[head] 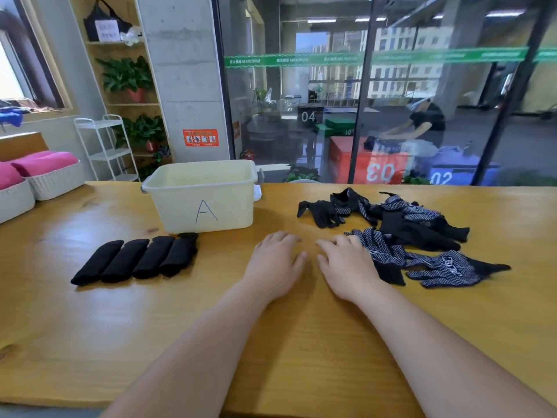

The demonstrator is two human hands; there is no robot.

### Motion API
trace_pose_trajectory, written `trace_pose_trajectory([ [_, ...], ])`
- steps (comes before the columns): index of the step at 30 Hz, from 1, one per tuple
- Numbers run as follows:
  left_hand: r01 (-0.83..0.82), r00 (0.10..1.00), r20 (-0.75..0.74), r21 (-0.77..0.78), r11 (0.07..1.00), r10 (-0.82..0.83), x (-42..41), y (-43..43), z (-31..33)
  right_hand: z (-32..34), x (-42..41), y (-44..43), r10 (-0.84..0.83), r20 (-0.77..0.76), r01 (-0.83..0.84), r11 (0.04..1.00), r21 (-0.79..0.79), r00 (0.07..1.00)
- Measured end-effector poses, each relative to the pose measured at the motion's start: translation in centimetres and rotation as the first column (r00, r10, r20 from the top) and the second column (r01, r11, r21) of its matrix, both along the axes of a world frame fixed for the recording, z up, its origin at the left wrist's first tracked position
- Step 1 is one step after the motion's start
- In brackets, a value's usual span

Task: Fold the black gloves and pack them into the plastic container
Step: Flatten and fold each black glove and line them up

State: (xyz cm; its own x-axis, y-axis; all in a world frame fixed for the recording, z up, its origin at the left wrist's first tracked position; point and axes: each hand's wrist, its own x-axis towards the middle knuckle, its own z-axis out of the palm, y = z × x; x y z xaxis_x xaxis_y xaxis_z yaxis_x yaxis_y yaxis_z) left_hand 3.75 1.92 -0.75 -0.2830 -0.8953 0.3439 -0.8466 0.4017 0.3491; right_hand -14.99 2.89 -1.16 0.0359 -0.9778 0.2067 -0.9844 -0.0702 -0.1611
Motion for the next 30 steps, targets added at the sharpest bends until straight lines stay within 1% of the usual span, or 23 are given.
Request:
trace_pose_trajectory([
  [3, 0.040, 0.999, 0.014, 0.011, 0.999, -0.041, -2.5, -0.2, -0.4, -0.4, -2.3, 1.2, -0.171, -0.053, 0.169, 0.985, -0.030, 0.984],
  [5, 0.067, 0.998, 0.017, 0.011, 0.998, -0.067, -3.6, -0.4, -0.8, -0.8, -3.0, 2.0, -0.222, -0.057, 0.222, 0.975, -0.010, 0.973],
  [7, 0.086, 0.996, -0.006, -0.001, 0.996, -0.086, -4.1, -0.6, -1.4, -1.3, -3.0, 2.8, -0.195, -0.069, 0.195, 0.981, -0.007, 0.978],
  [9, 0.098, 0.995, -0.031, -0.028, 0.995, -0.099, -4.3, -0.7, -2.0, -1.7, -2.6, 3.6, -0.131, -0.069, 0.128, 0.991, -0.046, 0.989],
  [13, 0.127, 0.989, -0.067, -0.084, 0.988, -0.133, -4.3, -1.0, -2.4, -1.8, -1.4, 4.6, 0.066, 0.039, -0.061, 0.992, -0.107, 0.997],
  [14, 0.139, 0.987, -0.068, -0.091, 0.986, -0.146, -4.3, -1.0, -2.3, -1.8, -1.4, 4.8, 0.083, 0.069, -0.074, 0.990, -0.123, 0.994],
  [16, 0.171, 0.983, -0.046, -0.098, 0.980, -0.176, -4.6, -0.8, -2.3, -1.7, -1.8, 4.8, 0.063, 0.102, -0.047, 0.987, -0.153, 0.993],
  [19, 0.216, 0.976, -0.004, -0.076, 0.974, -0.217, -5.3, -0.5, -2.5, -1.7, -2.8, 4.8, 0.048, 0.157, -0.032, 0.994, -0.104, 0.986],
  [21, 0.265, 0.964, 0.020, -0.055, 0.963, -0.264, -5.9, -0.2, -2.5, -1.4, -3.7, 5.0, 0.079, 0.270, -0.056, 0.994, -0.090, 0.960],
  [22, 0.287, 0.958, 0.039, -0.044, 0.957, -0.285, -6.2, -0.1, -2.5, -1.2, -4.2, 5.2, 0.068, 0.321, -0.037, 0.994, -0.101, 0.945],
  [23, 0.302, 0.952, 0.059, -0.034, 0.953, -0.300, -6.5, 0.0, -2.6, -1.0, -4.8, 5.6, 0.031, 0.335, 0.012, 0.992, -0.126, 0.942],
  [24, 0.310, 0.949, 0.076, -0.025, 0.951, -0.307, -6.6, 0.0, -2.5, -0.9, -5.6, 5.8, -0.037, 0.305, 0.091, 0.982, -0.163, 0.952],
  [25, 0.316, 0.945, 0.089, -0.016, 0.949, -0.313, -6.7, 0.0, -2.5, -0.8, -6.4, 6.1, -0.141, 0.244, 0.191, 0.962, -0.194, 0.959],
  [26, 0.325, 0.941, 0.098, -0.002, 0.946, -0.323, -6.7, 0.1, -2.4, -0.8, -7.1, 6.3, -0.262, 0.180, 0.296, 0.934, -0.199, 0.948],
  [27, 0.336, 0.936, 0.104, 0.010, 0.942, -0.336, -6.7, 0.1, -2.4, -0.9, -7.6, 6.5, -0.370, 0.122, 0.386, 0.908, -0.161, 0.921],
  [28, 0.347, 0.931, 0.108, 0.021, 0.938, -0.347, -6.7, 0.1, -2.3, -0.9, -7.8, 6.7, -0.443, 0.084, 0.450, 0.889, -0.087, 0.892],
  [30, 0.356, 0.927, 0.112, 0.042, 0.934, -0.358, -6.6, 0.1, -2.2, -0.8, -7.4, 6.8, -0.487, 0.059, 0.484, 0.873, 0.058, 0.871],
])
